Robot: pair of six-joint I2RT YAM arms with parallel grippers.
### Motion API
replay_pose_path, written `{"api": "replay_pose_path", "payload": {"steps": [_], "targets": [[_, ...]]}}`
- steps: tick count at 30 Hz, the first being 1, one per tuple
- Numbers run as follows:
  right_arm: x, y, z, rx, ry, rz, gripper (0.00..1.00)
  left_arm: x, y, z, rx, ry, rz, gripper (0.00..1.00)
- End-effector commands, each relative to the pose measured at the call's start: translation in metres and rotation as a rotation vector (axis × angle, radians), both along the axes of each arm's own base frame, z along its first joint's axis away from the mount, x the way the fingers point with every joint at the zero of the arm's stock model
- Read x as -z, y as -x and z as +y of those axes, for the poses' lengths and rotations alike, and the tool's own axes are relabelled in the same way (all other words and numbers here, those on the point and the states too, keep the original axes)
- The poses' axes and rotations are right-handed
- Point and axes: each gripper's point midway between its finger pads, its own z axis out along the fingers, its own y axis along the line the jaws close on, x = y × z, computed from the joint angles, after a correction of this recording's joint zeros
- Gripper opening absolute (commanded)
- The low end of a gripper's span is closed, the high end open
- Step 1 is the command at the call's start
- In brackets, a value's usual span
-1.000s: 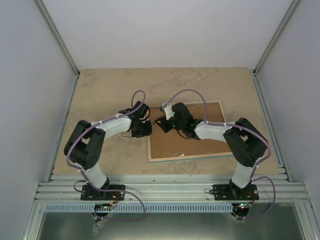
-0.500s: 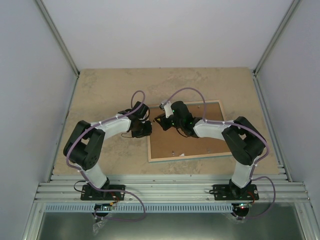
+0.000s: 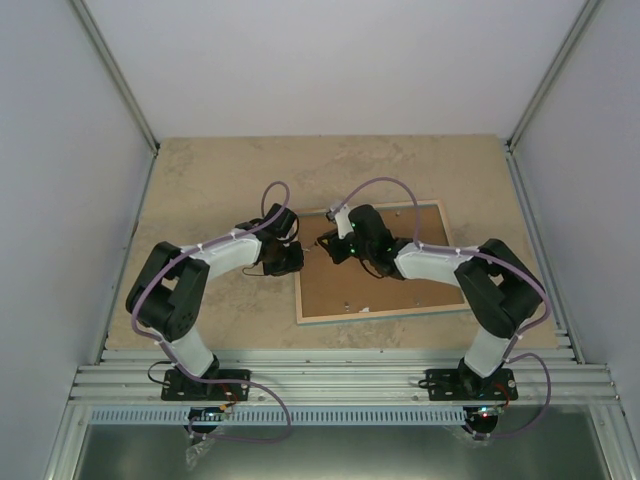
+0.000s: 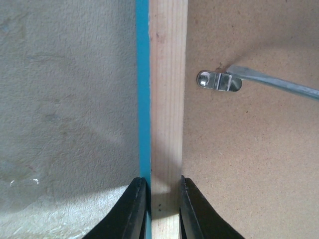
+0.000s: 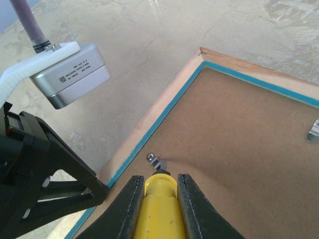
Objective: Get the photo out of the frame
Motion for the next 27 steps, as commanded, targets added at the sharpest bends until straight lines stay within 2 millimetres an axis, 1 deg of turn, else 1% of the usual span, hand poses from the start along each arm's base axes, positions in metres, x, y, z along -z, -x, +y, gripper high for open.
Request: {"api": "replay_pose_path", "payload": {"steps": [1,4,7,12,15,19,21,27], "targets": [[0.001,0.006,-0.009,-0.001,0.018,0.002,0.00,0.011,0.021,0.006,-0.010,-0.010,0.077,0.11],[0.003,0.010,-0.010,-0.007,0.019,0.014,0.01,0.010,0.022,0.007,-0.014,-0.008,0.076,0.11],[-0.001,0.013,-0.013,-0.003,0.007,0.015,0.00,0.009,0.021,0.008,-0.020,-0.012,0.070,0.11],[-0.020,0.011,-0.017,0.001,-0.017,-0.023,0.00,0.007,0.019,0.011,-0.021,-0.022,0.059,0.11],[-0.033,0.010,-0.025,0.006,-0.045,-0.039,0.00,0.005,0.016,0.018,-0.032,-0.031,0.049,0.11],[-0.049,0.005,-0.047,0.046,-0.081,-0.050,0.00,-0.001,0.008,0.033,-0.056,-0.039,0.029,0.11],[-0.053,0.003,-0.059,0.067,-0.098,-0.048,0.00,-0.002,0.005,0.040,-0.065,-0.045,0.025,0.11],[-0.069,-0.008,-0.109,0.168,-0.153,-0.053,0.01,-0.004,-0.002,0.054,-0.069,-0.068,0.008,0.12]]}}
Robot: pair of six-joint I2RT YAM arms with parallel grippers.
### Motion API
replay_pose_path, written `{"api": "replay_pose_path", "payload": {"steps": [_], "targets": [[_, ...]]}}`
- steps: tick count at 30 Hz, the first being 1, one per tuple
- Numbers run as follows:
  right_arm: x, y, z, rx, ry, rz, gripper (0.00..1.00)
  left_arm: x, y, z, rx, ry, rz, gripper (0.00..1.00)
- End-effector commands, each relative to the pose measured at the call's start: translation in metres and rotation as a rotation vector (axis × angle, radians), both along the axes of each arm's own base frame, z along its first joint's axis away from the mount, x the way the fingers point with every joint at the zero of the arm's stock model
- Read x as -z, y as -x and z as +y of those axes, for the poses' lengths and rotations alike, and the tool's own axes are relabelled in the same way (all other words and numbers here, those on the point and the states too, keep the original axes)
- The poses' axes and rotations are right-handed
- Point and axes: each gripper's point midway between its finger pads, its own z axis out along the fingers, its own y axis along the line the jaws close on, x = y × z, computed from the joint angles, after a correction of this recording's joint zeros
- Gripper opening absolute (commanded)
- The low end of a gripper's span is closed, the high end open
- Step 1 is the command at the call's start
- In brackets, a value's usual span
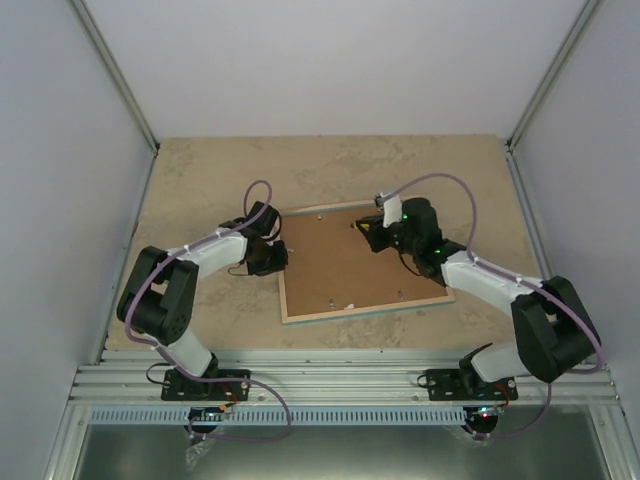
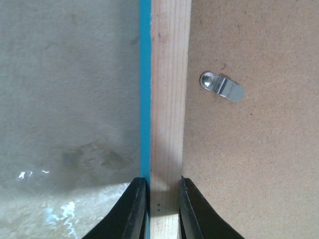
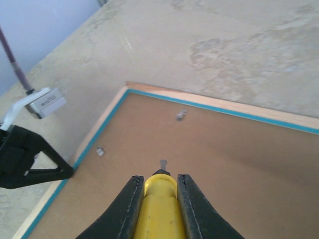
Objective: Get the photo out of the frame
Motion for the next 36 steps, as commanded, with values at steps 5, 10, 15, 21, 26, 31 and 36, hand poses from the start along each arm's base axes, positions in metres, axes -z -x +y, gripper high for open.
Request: {"api": "replay_pose_path", "payload": {"steps": [5,10,15,21,26,31,36], "targets": [[-0.020,-0.011,-0.074,0.141,-0.122,0.010,0.00,-0.012,-0.007,0.020,-0.020,-0.052,-0.044,0.18],[-0.029,-0.017,-0.125,0.247,-0.252,0.022,0.01,-0.033,-0.017,0.026,-0.032,-0.081,-0.117,0.40],[-0.031,-0.024,-0.181,0.391,-0.365,0.021,0.00,-0.057,-0.025,0.035,-0.040,-0.117,-0.195,0.55],[-0.020,-0.027,-0.246,0.574,-0.464,0.033,0.00,-0.081,-0.035,0.058,-0.069,-0.217,-0.307,0.65],[-0.004,-0.025,-0.287,0.707,-0.553,0.057,0.01,-0.086,-0.038,0.075,-0.093,-0.279,-0.361,0.76],[0.023,-0.025,-0.311,0.794,-0.667,0.135,0.01,-0.087,-0.041,0.087,-0.127,-0.288,-0.373,0.79],[0.046,-0.031,-0.320,0.851,-0.730,0.192,0.01,-0.087,-0.042,0.085,-0.129,-0.260,-0.376,0.81]]}}
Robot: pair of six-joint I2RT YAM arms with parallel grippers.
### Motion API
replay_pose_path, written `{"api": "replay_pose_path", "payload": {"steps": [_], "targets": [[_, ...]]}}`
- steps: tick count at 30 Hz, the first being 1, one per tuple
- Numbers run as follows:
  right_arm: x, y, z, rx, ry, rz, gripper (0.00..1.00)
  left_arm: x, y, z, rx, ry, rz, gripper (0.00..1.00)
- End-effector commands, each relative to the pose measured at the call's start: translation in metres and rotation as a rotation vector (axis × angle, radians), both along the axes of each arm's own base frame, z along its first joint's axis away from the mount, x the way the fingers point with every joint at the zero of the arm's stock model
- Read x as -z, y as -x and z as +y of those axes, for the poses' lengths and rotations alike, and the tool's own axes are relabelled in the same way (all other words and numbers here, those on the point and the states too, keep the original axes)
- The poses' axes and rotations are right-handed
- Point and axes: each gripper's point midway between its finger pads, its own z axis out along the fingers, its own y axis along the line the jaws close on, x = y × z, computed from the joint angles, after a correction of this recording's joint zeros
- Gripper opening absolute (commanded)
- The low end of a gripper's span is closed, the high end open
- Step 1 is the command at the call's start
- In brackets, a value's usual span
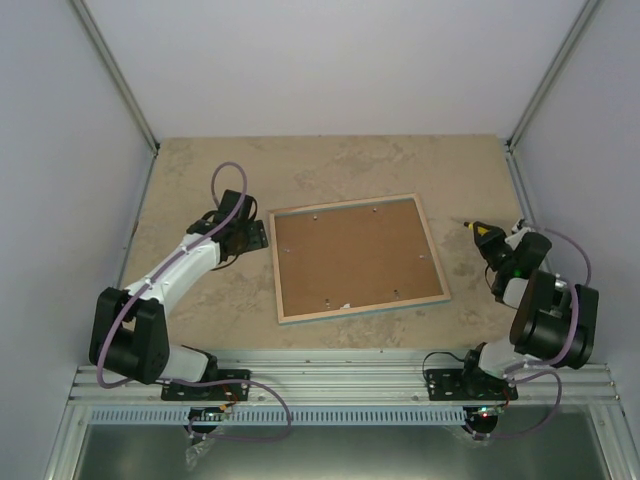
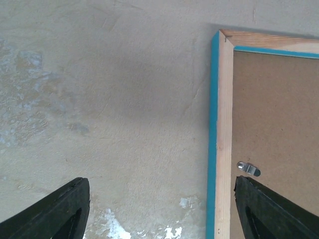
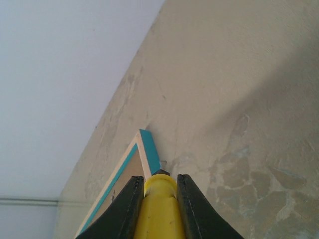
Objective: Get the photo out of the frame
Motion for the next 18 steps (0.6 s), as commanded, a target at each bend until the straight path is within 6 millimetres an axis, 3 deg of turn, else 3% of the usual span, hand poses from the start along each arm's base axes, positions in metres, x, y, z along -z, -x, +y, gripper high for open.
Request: {"api": "replay_pose_path", "payload": {"steps": [1,8,13,18], "targets": [[-0.003,-0.008,-0.007,0.037,-0.075,-0.045,0.01,-0.007,-0.005,0.003,0.000,0.001,-0.039,0.82],[0.031,-0.020,-0.014,0.069,-0.182,0.024,0.06,-0.003,-0.005,0.003,0.003,0.009,-0.028,0.83],[0.045,-0.019,-0.012,0.077,-0.240,0.046,0.08,-0.003,-0.006,0.004,-0.001,0.009,-0.028,0.83],[0.053,-0.014,-0.010,0.071,-0.228,0.086,0.24,-0.003,-0.006,0.005,-0.004,0.007,-0.028,0.83]]}}
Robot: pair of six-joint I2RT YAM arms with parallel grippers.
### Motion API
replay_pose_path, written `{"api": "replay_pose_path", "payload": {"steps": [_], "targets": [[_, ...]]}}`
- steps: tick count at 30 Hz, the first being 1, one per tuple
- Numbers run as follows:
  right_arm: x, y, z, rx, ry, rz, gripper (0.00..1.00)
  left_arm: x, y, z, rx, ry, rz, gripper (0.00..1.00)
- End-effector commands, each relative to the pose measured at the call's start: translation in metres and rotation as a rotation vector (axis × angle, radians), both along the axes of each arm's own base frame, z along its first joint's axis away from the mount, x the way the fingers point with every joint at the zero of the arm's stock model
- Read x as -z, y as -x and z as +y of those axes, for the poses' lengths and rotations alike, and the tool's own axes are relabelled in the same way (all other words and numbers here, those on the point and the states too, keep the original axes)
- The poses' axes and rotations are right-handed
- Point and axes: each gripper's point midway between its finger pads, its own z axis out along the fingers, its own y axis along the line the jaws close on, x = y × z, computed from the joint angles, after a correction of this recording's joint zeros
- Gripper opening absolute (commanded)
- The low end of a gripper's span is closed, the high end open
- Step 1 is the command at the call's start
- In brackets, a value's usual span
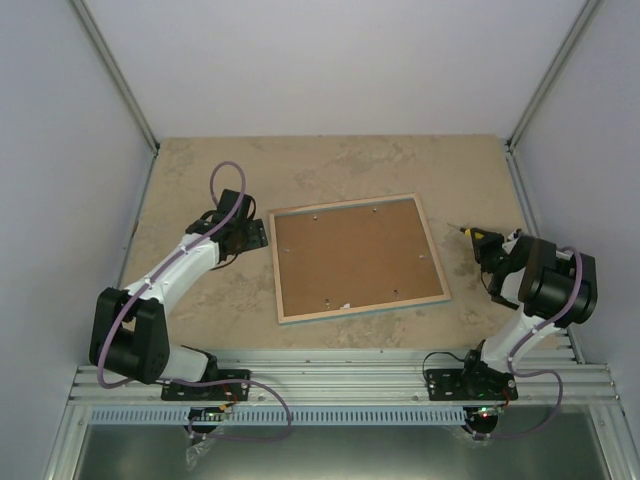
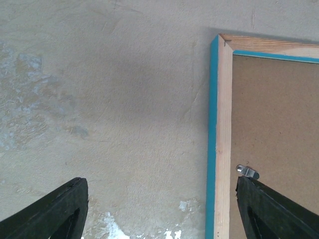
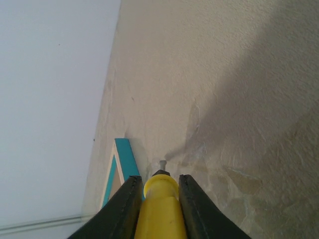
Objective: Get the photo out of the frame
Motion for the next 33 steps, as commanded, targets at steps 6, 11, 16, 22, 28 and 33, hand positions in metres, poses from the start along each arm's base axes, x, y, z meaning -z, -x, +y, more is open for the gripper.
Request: {"api": "replay_pose_path", "payload": {"steps": [6,11,16,22,28,33], "targets": [[0.005,0.011,0.005,-0.015,-0.007,0.019,0.35,-0.004,-0.004,0.001,0.007,0.007,-0.025,0.83],[0.006,0.020,0.008,-0.016,0.004,0.033,0.42,-0.003,-0.003,0.000,0.009,0.015,-0.022,0.83],[0.007,0.027,0.008,-0.009,0.029,0.064,0.55,-0.001,-0.002,-0.002,0.015,0.027,-0.015,0.84],[0.003,0.035,0.003,0.001,0.102,0.101,0.65,0.003,0.000,-0.007,0.029,0.047,0.003,0.85],[-0.001,0.043,-0.001,-0.027,0.218,0.158,0.72,0.012,0.006,-0.015,0.059,0.088,0.039,0.87],[0.004,0.056,-0.002,-0.041,0.269,0.217,0.76,0.018,0.010,-0.020,0.073,0.113,0.075,0.88]]}}
